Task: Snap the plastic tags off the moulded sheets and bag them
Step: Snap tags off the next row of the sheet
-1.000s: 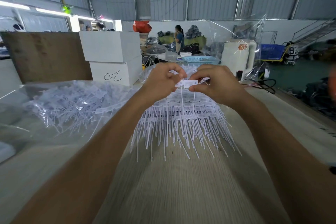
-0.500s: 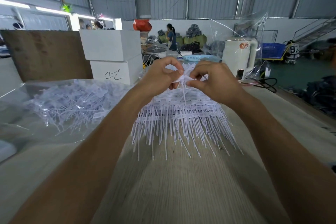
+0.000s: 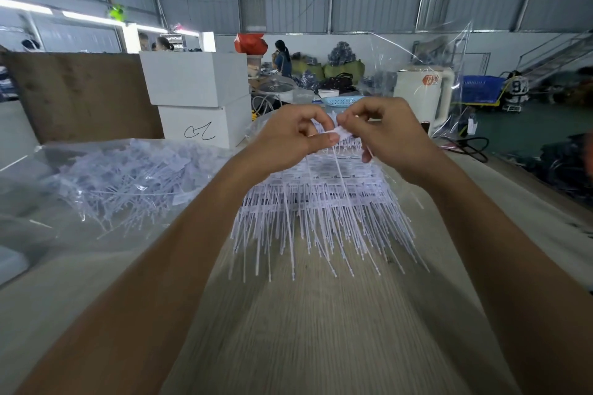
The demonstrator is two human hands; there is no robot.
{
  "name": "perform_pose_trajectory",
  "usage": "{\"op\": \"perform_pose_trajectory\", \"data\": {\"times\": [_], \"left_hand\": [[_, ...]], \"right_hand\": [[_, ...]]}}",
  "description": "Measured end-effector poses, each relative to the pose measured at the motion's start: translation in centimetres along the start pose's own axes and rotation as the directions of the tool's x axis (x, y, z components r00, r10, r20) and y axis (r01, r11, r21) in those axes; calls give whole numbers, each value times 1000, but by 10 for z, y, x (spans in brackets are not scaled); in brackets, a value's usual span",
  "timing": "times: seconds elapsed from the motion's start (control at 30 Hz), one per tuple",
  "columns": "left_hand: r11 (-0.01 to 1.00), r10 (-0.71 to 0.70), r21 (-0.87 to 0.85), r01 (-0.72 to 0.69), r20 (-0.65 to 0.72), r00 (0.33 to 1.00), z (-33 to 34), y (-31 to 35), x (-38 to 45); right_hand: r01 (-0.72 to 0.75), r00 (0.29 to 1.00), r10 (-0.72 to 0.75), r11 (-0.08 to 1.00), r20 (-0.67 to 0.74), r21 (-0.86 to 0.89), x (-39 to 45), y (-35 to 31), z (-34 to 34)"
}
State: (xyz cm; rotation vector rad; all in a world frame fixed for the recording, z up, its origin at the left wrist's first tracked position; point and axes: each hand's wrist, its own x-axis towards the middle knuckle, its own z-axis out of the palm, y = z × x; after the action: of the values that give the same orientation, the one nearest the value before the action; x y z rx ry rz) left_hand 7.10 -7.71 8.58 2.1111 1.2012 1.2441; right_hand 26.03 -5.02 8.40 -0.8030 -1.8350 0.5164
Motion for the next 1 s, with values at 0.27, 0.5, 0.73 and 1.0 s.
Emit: {"op": "perform_pose_trajectory", "data": {"times": [0.27, 0.5, 0.73, 1.0], "left_hand": [[982, 103, 160, -96, -38, 994, 1, 1, 1], [956, 164, 258, -136, -90, 982, -4, -2, 3], [974, 108, 194, -116, 51, 993, 2, -2, 2], [987, 73, 136, -81, 67, 995, 2, -4, 0]], "right_hand": [[-157, 975, 130, 977, 182, 141, -2, 8, -7], [-78, 981, 95, 992, 168, -104, -5, 10, -13], [-116, 977, 125, 991, 170, -62, -5, 10, -11], [-94, 954, 124, 988, 275, -120, -9, 10, -1]]}}
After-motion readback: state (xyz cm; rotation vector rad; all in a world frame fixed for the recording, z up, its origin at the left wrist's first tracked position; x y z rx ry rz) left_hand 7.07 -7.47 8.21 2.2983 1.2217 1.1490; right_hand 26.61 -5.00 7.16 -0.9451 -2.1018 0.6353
